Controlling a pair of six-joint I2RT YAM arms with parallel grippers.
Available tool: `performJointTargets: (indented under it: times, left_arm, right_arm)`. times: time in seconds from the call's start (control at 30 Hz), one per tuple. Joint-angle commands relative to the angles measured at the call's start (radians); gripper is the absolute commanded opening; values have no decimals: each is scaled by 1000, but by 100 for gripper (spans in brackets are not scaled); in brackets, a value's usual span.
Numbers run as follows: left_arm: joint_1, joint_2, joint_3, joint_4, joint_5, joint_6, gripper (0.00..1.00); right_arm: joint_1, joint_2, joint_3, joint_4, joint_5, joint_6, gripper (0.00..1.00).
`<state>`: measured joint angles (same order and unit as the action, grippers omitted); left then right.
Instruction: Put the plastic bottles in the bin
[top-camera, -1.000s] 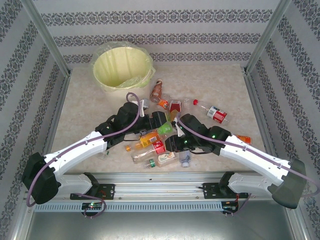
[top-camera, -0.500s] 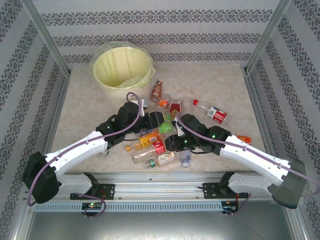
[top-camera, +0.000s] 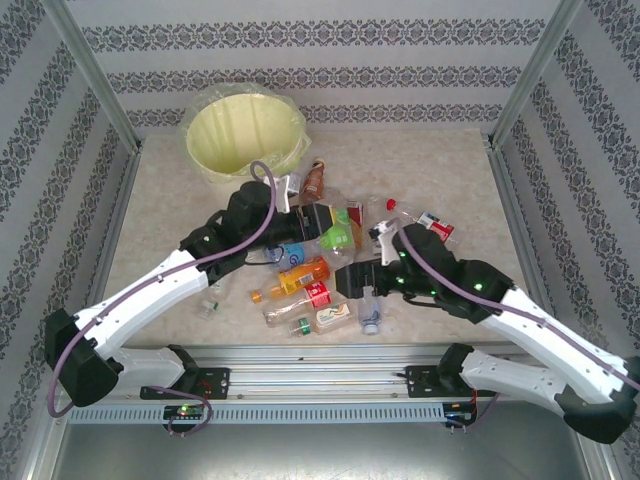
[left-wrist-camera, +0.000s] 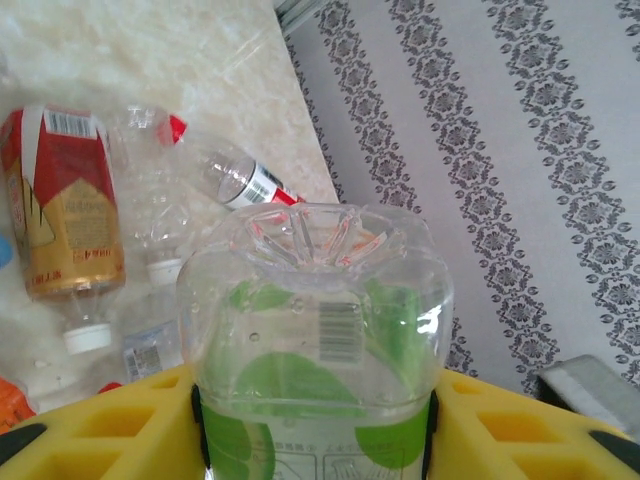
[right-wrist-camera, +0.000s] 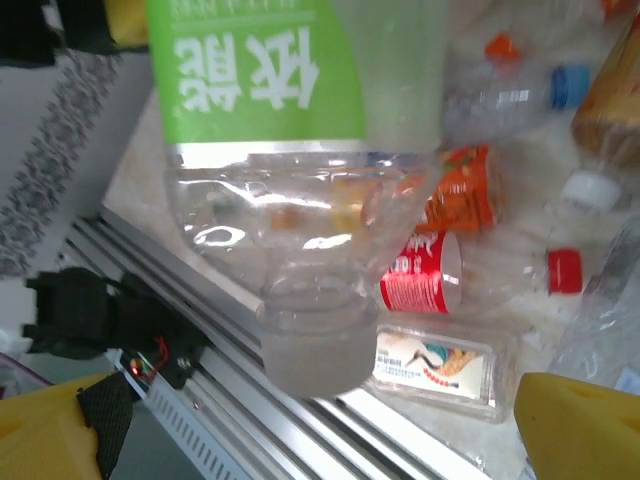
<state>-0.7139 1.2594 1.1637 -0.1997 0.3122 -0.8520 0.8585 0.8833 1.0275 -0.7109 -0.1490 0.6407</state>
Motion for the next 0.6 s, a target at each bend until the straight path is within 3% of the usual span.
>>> performJointTargets:
  times: [0.0, 0.33, 0.57]
  left_arm:
    - [25, 34, 139, -162, 20, 121, 52]
    - [174, 153, 511, -459, 27, 278, 51]
    - [352, 227, 715, -489, 83, 271, 51]
  right_arm:
    - [-24, -57, 66, -5, 55, -66, 98]
    - [-115, -56, 284, 11, 122, -226, 98]
    - [-121, -5, 380, 11, 102, -279, 98]
